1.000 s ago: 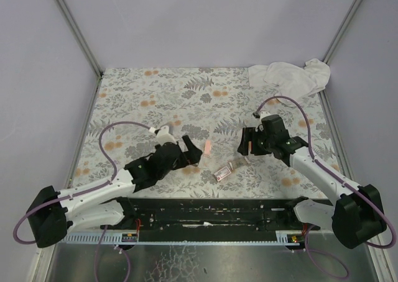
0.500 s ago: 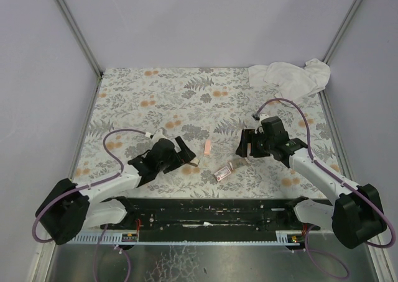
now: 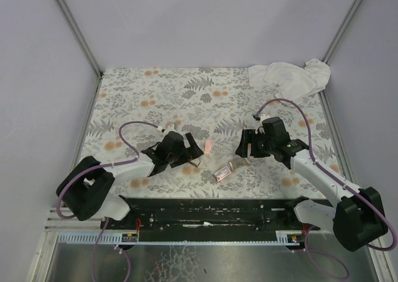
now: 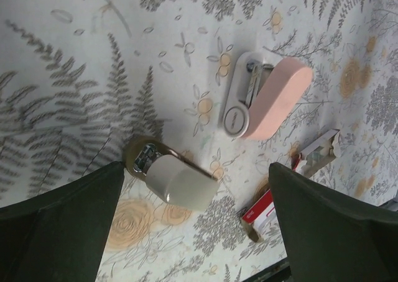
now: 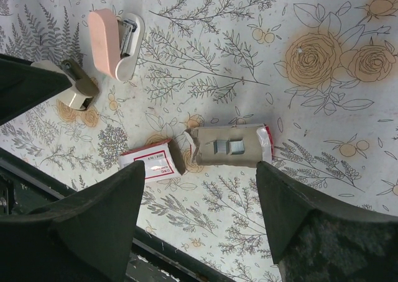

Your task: Load the staples into the stapler

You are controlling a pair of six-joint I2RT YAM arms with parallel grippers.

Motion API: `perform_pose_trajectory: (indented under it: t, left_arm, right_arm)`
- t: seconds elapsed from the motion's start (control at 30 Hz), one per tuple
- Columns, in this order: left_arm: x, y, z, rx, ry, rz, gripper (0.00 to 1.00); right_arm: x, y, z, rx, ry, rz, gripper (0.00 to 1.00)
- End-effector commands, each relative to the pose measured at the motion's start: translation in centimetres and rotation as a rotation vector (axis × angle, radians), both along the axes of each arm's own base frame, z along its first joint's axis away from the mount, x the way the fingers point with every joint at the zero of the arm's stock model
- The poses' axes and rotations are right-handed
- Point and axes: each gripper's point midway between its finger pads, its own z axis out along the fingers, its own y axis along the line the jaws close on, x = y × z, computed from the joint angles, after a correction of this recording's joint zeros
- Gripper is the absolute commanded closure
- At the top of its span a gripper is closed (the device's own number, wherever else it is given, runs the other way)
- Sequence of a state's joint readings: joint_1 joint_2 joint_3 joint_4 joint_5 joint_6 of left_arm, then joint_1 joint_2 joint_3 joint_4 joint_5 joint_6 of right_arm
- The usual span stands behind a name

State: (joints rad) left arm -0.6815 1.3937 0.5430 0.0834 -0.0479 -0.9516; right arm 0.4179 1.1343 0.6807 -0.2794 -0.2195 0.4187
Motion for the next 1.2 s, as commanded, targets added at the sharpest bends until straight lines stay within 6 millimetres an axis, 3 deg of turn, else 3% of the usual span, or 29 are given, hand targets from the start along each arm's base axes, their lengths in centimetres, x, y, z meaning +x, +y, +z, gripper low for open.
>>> perform_pose_trajectory:
  t: [0.0,0.17,0.33,0.73,0.8,1.0,1.17]
  left_arm:
    - [2.0,-1.8,0.6,-0.023,-0.054,-0.056,0.00]
    - [3.4,-4.3,0.7,-0.019,-0.124,-0.206,0.00]
    - [3.4,-5.2,-0.5,0.067,-0.130,-0.360,0.00]
    - [2.3,-1.3,-0.1,0.425,-0.177,-0.327,0.01]
    - [2.1,-1.1,-0.3,0.432,-0.168,-0.310,0.04]
    - [2.0,-1.2,0.1,0.438,-0.178,-0.298,0.31]
    - [2.1,-1.6,0.4,0.441,-0.194,-0.311,0.45]
  right_arm:
    - [0.6,0.0,1.0,0.007,-0.046,0.001,0.21]
    - [0.7,0.0,1.0,0.001,-0.045,0.001,0.21]
    - [0.8,-0.1,1.2,-0.001,-0.049,0.000,0.21]
    - [1.1,0.2,1.1,0.006,-0.054,0.005,0.21]
    - [1.2,0.3,1.3,0.009,-0.057,0.006,0.21]
    - [1.1,0.2,1.2,0.003,-0.058,0.007,0.21]
    - [0.8,0.0,0.8,-0.002,-0.048,0.006,0.21]
